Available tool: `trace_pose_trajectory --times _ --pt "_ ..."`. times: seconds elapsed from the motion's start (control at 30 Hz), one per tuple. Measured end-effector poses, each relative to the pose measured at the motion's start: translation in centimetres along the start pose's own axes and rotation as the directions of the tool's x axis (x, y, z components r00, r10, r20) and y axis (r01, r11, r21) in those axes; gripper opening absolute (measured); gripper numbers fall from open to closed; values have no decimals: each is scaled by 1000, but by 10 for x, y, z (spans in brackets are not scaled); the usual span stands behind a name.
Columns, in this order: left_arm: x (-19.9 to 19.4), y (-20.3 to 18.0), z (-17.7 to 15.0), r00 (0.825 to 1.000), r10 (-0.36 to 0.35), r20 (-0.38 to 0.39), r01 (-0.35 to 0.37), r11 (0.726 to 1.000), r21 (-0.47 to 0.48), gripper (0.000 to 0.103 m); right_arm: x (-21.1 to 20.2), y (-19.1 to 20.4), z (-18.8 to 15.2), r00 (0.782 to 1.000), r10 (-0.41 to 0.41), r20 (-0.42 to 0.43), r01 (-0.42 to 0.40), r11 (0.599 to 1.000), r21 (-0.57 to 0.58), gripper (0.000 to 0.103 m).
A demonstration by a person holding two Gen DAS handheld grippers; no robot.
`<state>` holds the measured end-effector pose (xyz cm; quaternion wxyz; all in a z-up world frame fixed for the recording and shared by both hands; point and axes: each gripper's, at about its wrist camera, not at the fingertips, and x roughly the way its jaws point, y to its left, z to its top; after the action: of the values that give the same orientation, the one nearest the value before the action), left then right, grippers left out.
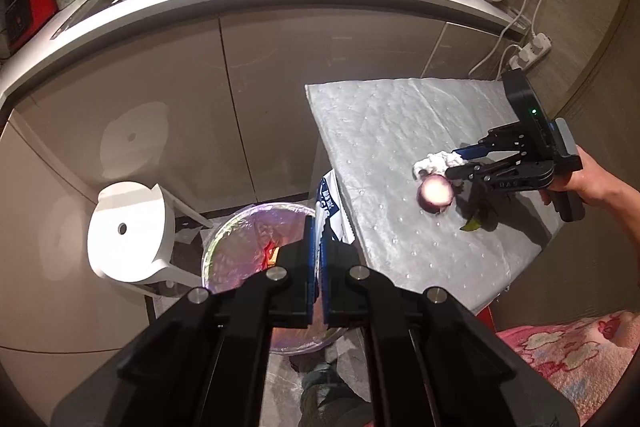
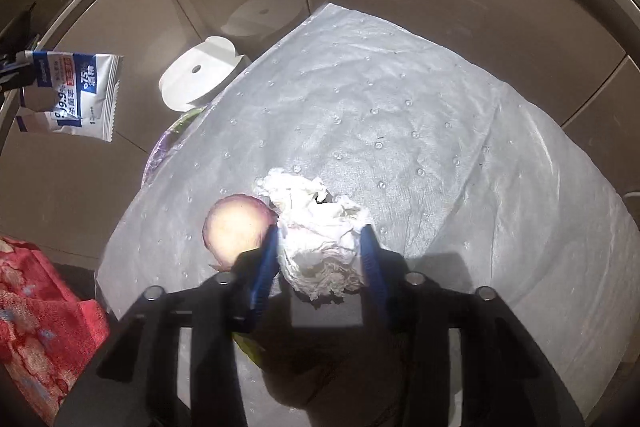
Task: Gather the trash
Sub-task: 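Carry the wipes packet over the bin and open the left tool while the right tool grasps the tissue, then carry the white tissue over the bin and open the right tool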
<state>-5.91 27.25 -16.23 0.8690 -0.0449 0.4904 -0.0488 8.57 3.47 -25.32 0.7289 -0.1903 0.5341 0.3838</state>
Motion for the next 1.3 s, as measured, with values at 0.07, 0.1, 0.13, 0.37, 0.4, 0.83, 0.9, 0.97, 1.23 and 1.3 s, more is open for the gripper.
trace_pose_trajectory --times 0.07,0.1,0.13,0.37,0.4,0.83,0.9,0.97,1.23,1.3 --pt "2 10 -5 1000 3 -10 -3 1000 -19 2 -6 -1 0 1000 -16 7 16 1000 15 25" --pt "3 13 -7 1000 6 -13 -6 1000 -22 2 -10 -1 0 1000 -21 16 20 999 25 24" --pt "5 17 -9 1000 10 -17 -10 1000 -26 2 -15 -2 -1 999 -19 25 18 999 42 23" --pt "22 36 -19 999 0 -47 -2 999 -48 2 -74 -4 -6 985 -26 169 -9 979 203 22" --pt "27 39 -21 998 -2 -60 -1 999 -53 2 -86 -2 -8 980 -21 199 -25 974 227 22" --pt "161 62 -55 938 -20 -345 -21 993 -115 30 -169 48 -9 919 44 391 -176 934 310 22" --pt "167 60 -56 942 20 -336 -53 995 -89 52 -169 56 -8 923 46 382 -171 938 302 22" --pt "167 60 -55 947 37 -318 -61 996 -67 55 -168 62 -5 926 54 375 -174 939 295 22" --pt "113 66 -41 974 -1 -228 -26 993 -115 60 -127 102 14 944 120 308 -197 952 232 22" --pt "84 68 -37 984 14 -179 -37 991 -125 70 -106 117 24 951 143 275 -203 958 202 22"
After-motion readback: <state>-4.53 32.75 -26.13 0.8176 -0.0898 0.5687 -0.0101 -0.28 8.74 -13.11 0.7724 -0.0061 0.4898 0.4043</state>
